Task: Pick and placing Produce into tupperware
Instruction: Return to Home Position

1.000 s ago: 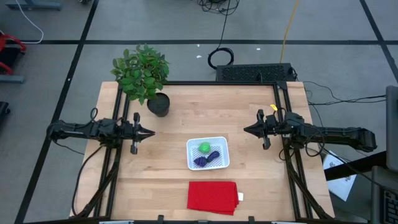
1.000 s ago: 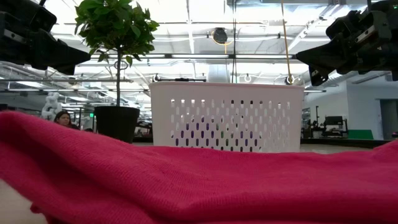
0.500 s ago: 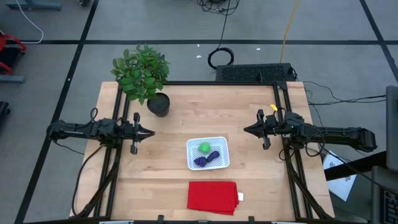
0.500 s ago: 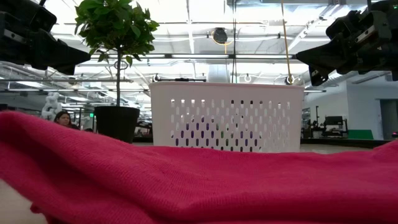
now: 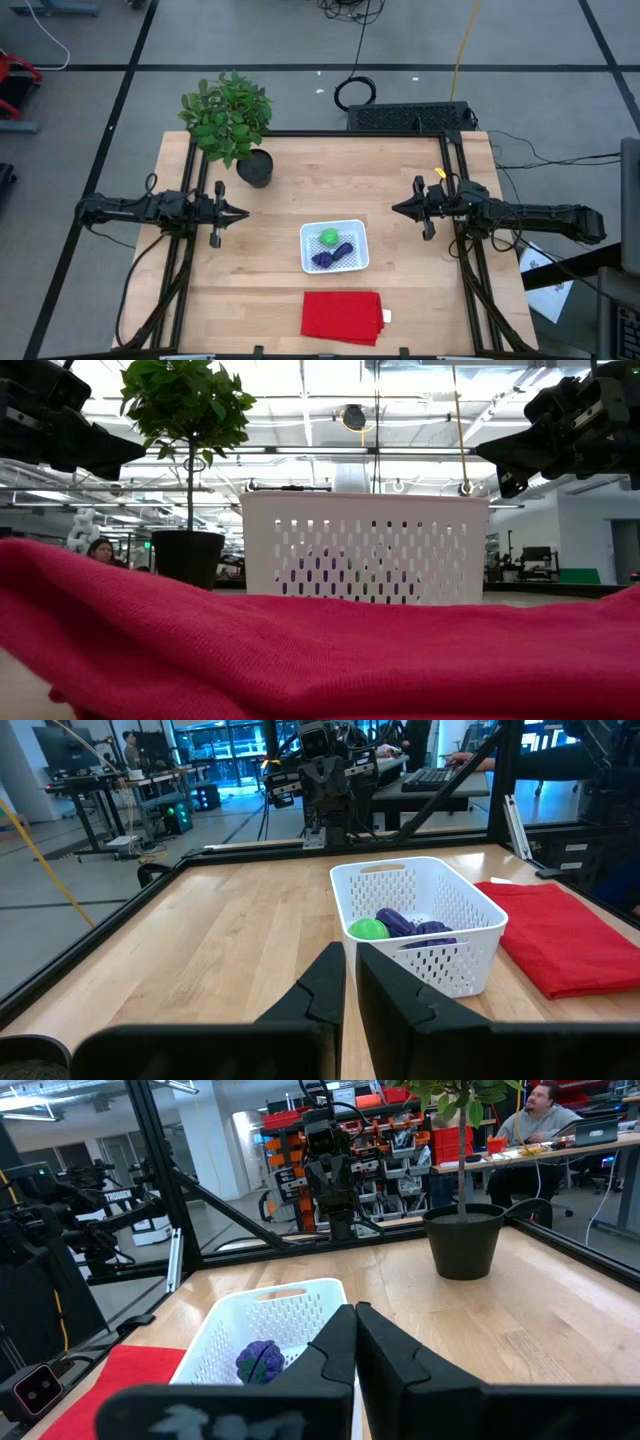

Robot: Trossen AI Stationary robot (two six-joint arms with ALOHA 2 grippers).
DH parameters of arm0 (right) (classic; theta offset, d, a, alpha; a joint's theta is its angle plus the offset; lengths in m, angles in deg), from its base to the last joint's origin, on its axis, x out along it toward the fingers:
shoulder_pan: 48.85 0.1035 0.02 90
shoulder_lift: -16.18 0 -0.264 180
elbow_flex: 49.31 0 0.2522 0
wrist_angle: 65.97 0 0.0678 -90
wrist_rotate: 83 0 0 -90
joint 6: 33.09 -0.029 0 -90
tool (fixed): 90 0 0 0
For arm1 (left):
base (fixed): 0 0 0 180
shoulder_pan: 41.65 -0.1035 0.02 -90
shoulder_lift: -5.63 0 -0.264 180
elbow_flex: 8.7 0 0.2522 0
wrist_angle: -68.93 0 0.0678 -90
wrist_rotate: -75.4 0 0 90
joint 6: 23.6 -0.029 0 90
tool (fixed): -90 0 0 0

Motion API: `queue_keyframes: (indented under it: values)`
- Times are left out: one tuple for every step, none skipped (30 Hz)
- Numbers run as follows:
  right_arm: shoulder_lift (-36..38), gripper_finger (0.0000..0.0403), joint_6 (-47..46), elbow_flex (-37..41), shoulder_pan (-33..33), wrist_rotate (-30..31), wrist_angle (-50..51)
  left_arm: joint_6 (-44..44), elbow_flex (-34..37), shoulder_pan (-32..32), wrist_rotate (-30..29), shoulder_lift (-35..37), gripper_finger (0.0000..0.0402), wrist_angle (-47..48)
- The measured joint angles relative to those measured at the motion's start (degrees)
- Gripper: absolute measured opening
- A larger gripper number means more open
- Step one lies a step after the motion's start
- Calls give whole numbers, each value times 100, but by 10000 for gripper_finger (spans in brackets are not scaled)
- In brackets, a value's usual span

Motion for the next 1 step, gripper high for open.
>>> queue_keyframes:
  values:
    - [0, 0, 1, 1, -1, 0, -2, 1, -2, 0, -1, 1, 33, 0]
